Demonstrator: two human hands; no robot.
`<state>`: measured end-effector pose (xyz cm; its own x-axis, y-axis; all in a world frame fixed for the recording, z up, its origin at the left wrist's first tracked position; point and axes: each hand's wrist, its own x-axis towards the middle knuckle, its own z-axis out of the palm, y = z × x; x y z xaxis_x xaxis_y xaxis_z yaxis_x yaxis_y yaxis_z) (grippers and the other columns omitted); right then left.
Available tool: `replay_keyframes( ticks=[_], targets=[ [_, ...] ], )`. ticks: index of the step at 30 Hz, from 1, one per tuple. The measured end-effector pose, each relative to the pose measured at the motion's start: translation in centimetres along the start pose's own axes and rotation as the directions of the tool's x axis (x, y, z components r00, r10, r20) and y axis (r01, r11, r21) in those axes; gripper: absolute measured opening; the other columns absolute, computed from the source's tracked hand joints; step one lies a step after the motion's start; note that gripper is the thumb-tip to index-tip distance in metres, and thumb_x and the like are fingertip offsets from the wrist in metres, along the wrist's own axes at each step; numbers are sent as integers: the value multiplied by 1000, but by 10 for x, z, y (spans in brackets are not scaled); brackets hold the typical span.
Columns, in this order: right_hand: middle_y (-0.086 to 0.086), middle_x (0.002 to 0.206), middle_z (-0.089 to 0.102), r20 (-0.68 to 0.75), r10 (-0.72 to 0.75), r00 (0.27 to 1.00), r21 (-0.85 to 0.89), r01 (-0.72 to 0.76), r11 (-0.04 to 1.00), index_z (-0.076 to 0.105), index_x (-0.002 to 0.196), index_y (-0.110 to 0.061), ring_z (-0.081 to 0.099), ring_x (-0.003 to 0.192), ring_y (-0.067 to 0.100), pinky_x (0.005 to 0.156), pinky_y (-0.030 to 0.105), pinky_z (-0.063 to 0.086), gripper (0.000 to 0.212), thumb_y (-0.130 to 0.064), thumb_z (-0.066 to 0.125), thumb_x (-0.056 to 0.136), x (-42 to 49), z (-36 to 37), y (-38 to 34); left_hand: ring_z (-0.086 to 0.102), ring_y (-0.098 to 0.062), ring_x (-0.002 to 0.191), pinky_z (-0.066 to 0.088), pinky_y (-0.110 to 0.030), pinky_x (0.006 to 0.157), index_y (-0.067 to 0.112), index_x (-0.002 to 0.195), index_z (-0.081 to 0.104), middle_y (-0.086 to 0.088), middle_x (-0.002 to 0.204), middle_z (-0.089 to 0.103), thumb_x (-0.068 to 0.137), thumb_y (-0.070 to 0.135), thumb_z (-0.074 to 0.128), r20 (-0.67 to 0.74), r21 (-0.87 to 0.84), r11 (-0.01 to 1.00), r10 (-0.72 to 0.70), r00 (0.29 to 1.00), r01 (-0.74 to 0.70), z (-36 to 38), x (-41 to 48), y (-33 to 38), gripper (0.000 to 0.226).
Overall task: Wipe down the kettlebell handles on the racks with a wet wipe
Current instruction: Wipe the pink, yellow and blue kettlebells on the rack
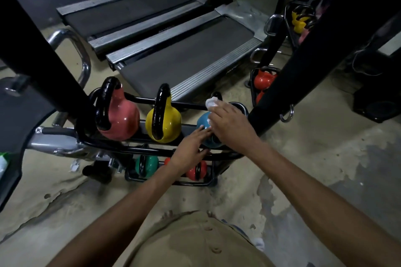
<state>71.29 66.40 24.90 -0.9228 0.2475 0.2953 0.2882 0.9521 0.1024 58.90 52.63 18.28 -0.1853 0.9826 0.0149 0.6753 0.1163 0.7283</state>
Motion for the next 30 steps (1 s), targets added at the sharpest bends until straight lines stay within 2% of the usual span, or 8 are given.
replay_keyframes(
  ticks=[6,10,12,15,18,22,26,30],
  targets=[
    [4,134,65,56,-205,977,-24,207,978,70,121,-16,48,142,25,122,53,29,34,-28,46,101,-28,-6,-4,29,-19,155,33,-45,123,13,154,47,-4,161,44,85,13,78,-52,33,999,-6,999,8,13,-4,-5,75],
    [8,148,58,-168,72,983,265,-25,964,67,131,-10,49,143,24,121,42,37,30,-14,57,103,-51,6,-13,29,-16,155,33,-41,124,18,157,42,2,162,42,87,8,74,-132,-9,997,-78,988,78,22,-7,12,78],
    [4,146,59,-131,420,898,582,-273,766,66,134,-10,53,138,16,117,31,41,29,-14,59,106,-51,6,-31,31,-18,154,34,-39,123,19,157,41,3,162,42,87,9,72,-145,0,995,-94,985,95,26,-6,17,78],
    [-9,115,71,129,773,621,813,-513,276,69,121,-21,66,104,0,88,23,52,20,-26,54,108,-45,-2,-57,33,-17,153,34,-36,123,19,158,40,4,163,40,87,9,72,-142,-14,992,-125,982,124,28,-8,22,78],
    [-10,82,67,296,811,505,825,-563,50,67,95,-24,60,74,1,68,23,44,24,-25,47,109,-33,-6,-57,32,-14,153,32,-31,123,19,159,38,6,164,37,90,11,71,-138,-15,989,-149,979,148,27,-8,24,77],
    [-6,65,60,494,710,502,796,-590,-136,62,74,-18,54,66,14,71,38,43,26,-29,47,93,-23,8,-27,28,-14,155,24,-26,123,14,159,37,2,166,35,93,13,69,-123,26,982,-182,976,187,27,-5,23,73],
    [0,84,70,473,679,562,832,-537,-135,69,89,-20,63,80,15,80,39,50,20,-23,55,103,-47,3,-33,29,-12,154,28,-28,124,20,160,36,5,165,36,91,10,70,-106,18,984,-172,979,175,28,-7,20,77],
    [-6,97,66,217,737,640,848,-497,182,64,95,-20,65,94,12,85,37,56,6,-22,69,98,-65,2,-44,26,-9,154,24,-20,119,25,161,33,9,166,34,92,10,71,-110,2,983,-181,977,182,29,-8,19,80]
  ],
)
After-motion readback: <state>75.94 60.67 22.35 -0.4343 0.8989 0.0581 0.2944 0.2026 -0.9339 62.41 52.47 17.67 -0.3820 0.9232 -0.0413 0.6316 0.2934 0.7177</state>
